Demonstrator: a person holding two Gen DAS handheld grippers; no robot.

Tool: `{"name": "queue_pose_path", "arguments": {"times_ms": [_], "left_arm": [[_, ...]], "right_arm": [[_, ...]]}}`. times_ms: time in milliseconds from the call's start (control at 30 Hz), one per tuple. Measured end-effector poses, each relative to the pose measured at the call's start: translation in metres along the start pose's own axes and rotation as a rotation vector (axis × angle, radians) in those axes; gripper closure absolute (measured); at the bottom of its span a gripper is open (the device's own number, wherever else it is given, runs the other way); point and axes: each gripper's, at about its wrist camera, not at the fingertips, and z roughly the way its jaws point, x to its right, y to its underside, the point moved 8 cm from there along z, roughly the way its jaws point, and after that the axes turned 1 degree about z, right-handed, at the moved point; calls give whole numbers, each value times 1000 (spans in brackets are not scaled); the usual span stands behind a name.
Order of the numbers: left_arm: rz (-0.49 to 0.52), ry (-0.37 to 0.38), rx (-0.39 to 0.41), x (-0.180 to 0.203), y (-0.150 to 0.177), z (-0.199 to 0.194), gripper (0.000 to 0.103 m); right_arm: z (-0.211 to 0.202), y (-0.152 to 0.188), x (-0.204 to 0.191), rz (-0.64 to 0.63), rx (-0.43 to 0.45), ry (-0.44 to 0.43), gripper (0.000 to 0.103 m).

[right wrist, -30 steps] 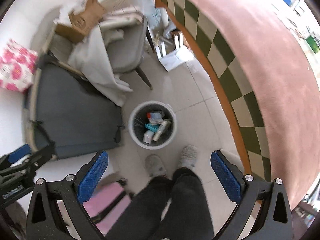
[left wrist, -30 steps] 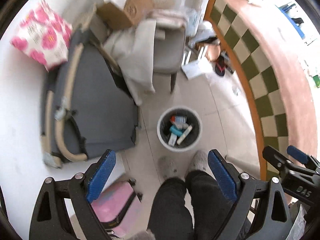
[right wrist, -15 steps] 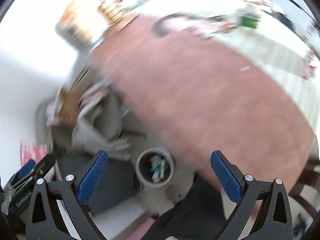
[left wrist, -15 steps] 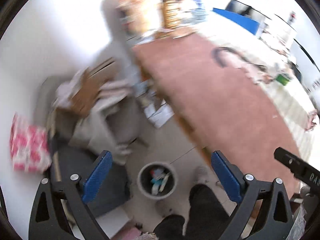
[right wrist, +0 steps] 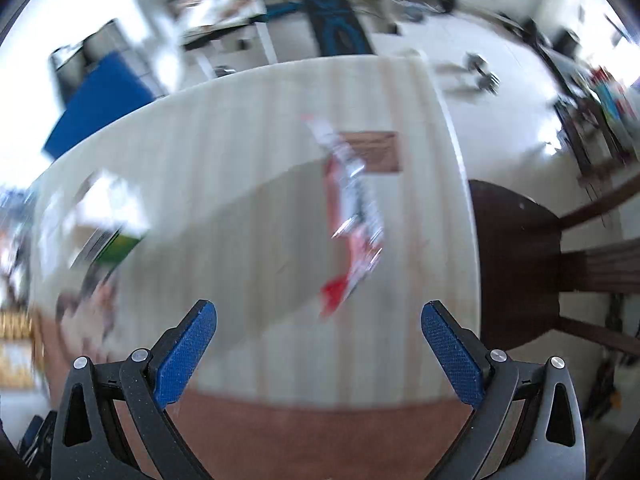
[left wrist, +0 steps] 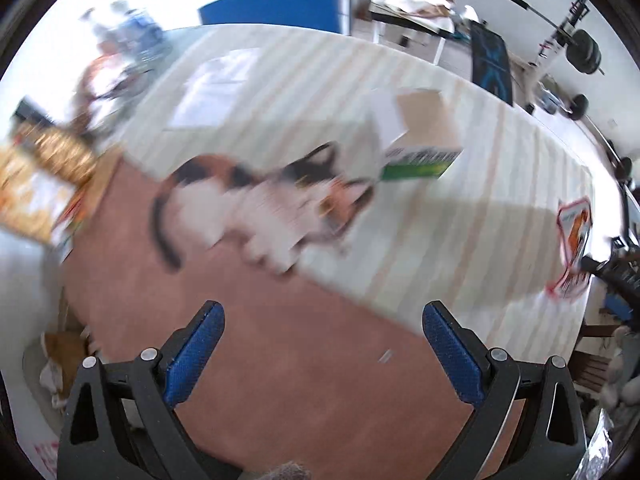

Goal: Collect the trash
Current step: 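Grasp the empty white box with the left tool while the right tool grasps the red-white snack wrapper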

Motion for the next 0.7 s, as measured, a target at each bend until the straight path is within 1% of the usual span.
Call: {"name": "queue_pose_path", "arguments": {"times_ms": [33,67,100,133,167,200,233,267,300,333,467,700], "left_arm": [[1,16,-13,9,-13,5,2],[1,33,-23,16,-24,12,2],[3,50,-37,25,-39,20,2],[4,62,-47,32,-46,26,2],[2,79,-61,39,-56,34,2],[0,88,-72,46,-64,41,2],[-2,99,-84,51,-71,48,2],[-5,110,-100,56,-76,56,2],[-9,116,-114,60,-80,61,2],[-13,124,-128,65,-85,68,2],[-36,159,-154,78,-104,83,2],[-38,113,-197,81,-122,118,3]], "right_arm": [[12,-11,6,14,-25,10,0],[25,-21,12,33,-50,12,5],[34,-28,15,40,-66,10,14],[45,-35,15,42,-87,10,19],[55,-40,14,42,-105,11,31],[64,-45,11,35,-120,-7,37],[72,-47,7,29,-126,-14,37],[77,-52,6,17,-119,-5,40],[78,-57,5,13,-105,-13,52],[78,-63,3,9,-91,-24,61],[80,-80,-3,31,-94,-67,65],[86,-99,-19,16,-92,-32,66]]}}
